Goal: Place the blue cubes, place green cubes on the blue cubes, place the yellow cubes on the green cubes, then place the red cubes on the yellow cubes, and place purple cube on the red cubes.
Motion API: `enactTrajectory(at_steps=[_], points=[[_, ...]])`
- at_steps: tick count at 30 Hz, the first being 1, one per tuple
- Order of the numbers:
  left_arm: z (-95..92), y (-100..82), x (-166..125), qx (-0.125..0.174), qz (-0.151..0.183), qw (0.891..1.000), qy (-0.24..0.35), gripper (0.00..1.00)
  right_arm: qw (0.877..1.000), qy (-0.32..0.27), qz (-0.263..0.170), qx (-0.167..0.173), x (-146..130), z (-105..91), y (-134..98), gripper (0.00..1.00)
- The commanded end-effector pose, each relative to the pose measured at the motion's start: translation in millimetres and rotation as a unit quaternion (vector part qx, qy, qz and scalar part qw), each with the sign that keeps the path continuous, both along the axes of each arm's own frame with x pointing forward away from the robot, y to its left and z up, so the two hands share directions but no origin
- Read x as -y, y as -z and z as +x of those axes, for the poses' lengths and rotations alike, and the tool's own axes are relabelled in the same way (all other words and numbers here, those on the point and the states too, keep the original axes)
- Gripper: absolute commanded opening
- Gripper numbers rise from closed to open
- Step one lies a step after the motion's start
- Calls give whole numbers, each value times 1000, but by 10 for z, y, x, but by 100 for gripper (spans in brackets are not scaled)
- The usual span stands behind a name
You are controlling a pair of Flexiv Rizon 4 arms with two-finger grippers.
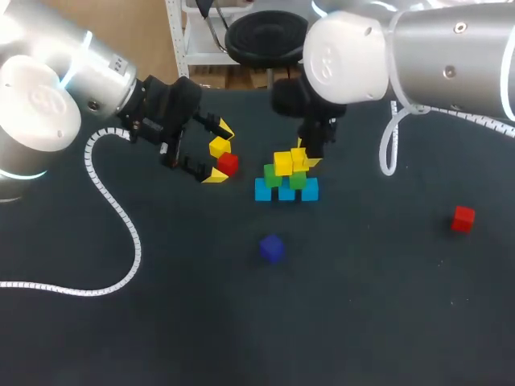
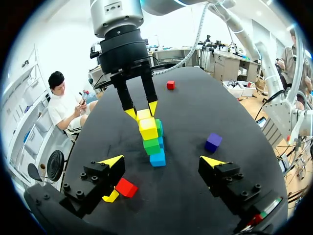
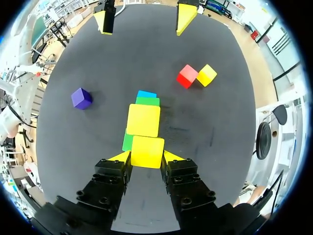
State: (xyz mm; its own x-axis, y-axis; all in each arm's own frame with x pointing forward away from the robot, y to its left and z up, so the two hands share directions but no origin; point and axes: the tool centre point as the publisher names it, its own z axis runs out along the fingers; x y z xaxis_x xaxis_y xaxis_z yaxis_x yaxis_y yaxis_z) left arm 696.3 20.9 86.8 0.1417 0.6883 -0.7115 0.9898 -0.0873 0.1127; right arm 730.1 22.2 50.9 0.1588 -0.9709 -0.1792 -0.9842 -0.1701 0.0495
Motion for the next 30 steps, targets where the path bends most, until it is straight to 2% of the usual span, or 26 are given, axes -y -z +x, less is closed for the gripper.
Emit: enactTrajectory(at_steps=[1, 29, 30], points=[[20, -5, 9, -2, 3, 1000, 1, 100, 1000, 1, -2, 0, 0, -2, -17, 0], [20, -5, 9, -2, 3, 1000, 1, 100, 1000, 3, -9, -4, -7, -50, 11, 0], [20, -5, 9, -2, 3, 1000, 1, 100, 1000, 3, -9, -5, -10, -50, 16, 3]])
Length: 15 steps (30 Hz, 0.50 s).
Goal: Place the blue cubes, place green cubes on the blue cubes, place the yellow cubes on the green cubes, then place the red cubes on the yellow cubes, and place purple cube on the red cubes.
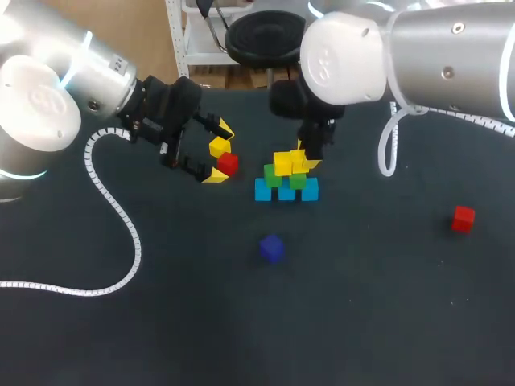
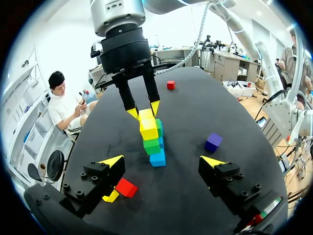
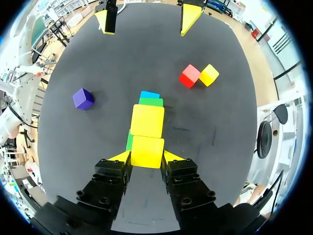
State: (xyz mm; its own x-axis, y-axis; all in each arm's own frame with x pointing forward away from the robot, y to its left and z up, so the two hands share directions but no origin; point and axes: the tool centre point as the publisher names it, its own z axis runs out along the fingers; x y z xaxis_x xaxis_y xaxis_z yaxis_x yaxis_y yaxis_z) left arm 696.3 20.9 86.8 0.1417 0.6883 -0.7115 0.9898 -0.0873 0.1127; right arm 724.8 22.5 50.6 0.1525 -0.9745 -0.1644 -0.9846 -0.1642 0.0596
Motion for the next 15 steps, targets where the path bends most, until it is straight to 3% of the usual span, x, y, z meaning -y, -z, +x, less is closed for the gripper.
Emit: enactTrajectory(at_steps=[1, 2, 5, 6, 7, 8, 9, 15], points=[[20, -5, 9, -2, 3, 1000, 1, 100, 1000, 0, -1, -1, -7, 2, 16, 11], [20, -5, 9, -2, 3, 1000, 1, 100, 1000, 0, -2, -2, -11, 0, 21, 31], [20, -5, 9, -2, 3, 1000, 1, 100, 1000, -1, -2, -4, -16, -3, 23, 47], [20, -5, 9, -2, 3, 1000, 1, 100, 1000, -2, -2, -4, -16, -3, 23, 58], [20, -5, 9, -2, 3, 1000, 1, 100, 1000, -2, -1, -5, -17, -4, 23, 83], [20, -5, 9, -2, 3, 1000, 1, 100, 1000, -1, -1, -5, -16, -4, 23, 94], [20, -5, 9, -2, 3, 1000, 1, 100, 1000, -1, -1, -6, -13, -3, 22, 100], [20, -5, 9, -2, 3, 1000, 1, 100, 1000, 2, 1, -4, 11, -1, 4, 100]])
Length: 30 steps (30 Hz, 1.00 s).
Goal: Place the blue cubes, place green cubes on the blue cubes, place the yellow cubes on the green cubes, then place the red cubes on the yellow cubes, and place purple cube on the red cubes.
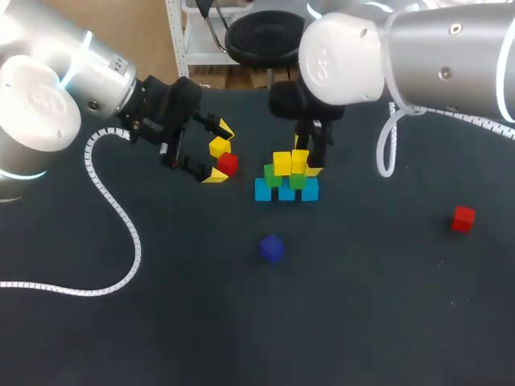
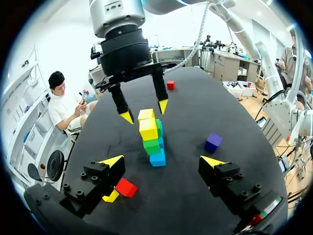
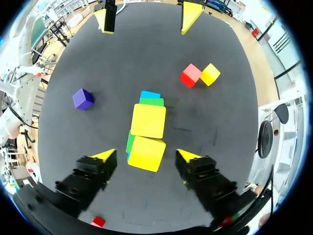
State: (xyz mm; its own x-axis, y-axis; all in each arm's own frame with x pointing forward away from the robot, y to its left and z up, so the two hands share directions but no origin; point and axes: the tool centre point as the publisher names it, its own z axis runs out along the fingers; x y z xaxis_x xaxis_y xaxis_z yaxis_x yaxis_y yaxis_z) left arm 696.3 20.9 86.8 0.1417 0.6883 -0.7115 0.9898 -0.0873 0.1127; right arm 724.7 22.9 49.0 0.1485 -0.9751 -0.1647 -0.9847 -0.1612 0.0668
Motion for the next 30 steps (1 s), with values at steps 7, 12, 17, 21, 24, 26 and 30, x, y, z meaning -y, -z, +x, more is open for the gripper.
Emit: enactTrajectory(at_steps=[7, 12, 17, 21, 24, 26, 30], points=[[20, -5, 9, -2, 3, 1000, 1, 100, 1000, -2, 1, 7, 54, -10, -37, 85], [20, -5, 9, -2, 3, 1000, 1, 100, 1000, 9, 3, 10, 149, -21, -50, 0], [20, -5, 9, -2, 3, 1000, 1, 100, 1000, 19, 2, 12, 230, -31, -57, 0], [20, -5, 9, -2, 3, 1000, 1, 100, 1000, 22, 1, 12, 257, -35, -52, 0], [20, -5, 9, -2, 3, 1000, 1, 100, 1000, 19, 2, 11, 243, -47, -42, 0], [20, -5, 9, -2, 3, 1000, 1, 100, 1000, 17, 3, 10, 228, -48, -31, 0], [20, -5, 9, -2, 3, 1000, 1, 100, 1000, 15, 3, 8, 205, -31, -8, 0]])
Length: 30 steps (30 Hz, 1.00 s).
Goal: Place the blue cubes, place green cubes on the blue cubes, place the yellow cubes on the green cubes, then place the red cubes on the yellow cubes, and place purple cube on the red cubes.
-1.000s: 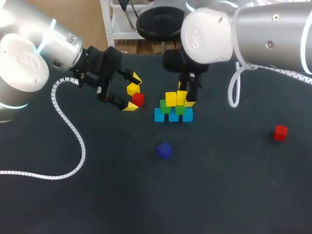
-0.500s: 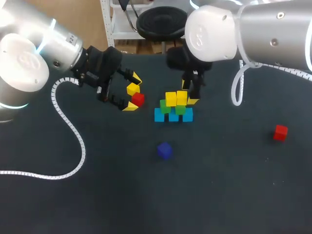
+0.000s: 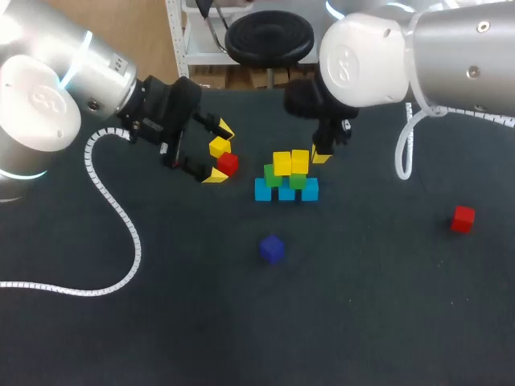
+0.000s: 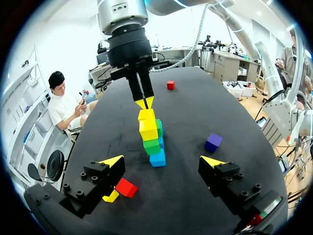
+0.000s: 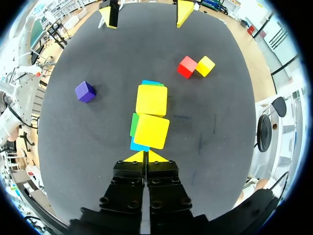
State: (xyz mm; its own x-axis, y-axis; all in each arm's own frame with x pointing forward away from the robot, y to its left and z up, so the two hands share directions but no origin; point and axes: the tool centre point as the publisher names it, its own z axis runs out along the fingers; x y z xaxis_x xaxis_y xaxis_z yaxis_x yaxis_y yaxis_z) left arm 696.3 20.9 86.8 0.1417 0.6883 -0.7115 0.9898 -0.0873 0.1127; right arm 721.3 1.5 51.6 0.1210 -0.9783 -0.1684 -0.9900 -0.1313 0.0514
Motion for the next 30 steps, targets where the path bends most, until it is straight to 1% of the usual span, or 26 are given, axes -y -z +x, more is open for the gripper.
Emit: enactTrajectory(at_steps=[1, 30], points=[[20, -5, 9, -2, 3, 1000, 1, 100, 1000, -1, 0, 1, -13, 9, 21, 0], [20, -5, 9, -2, 3, 1000, 1, 100, 1000, -6, -8, 7, -44, 113, 9, 0]])
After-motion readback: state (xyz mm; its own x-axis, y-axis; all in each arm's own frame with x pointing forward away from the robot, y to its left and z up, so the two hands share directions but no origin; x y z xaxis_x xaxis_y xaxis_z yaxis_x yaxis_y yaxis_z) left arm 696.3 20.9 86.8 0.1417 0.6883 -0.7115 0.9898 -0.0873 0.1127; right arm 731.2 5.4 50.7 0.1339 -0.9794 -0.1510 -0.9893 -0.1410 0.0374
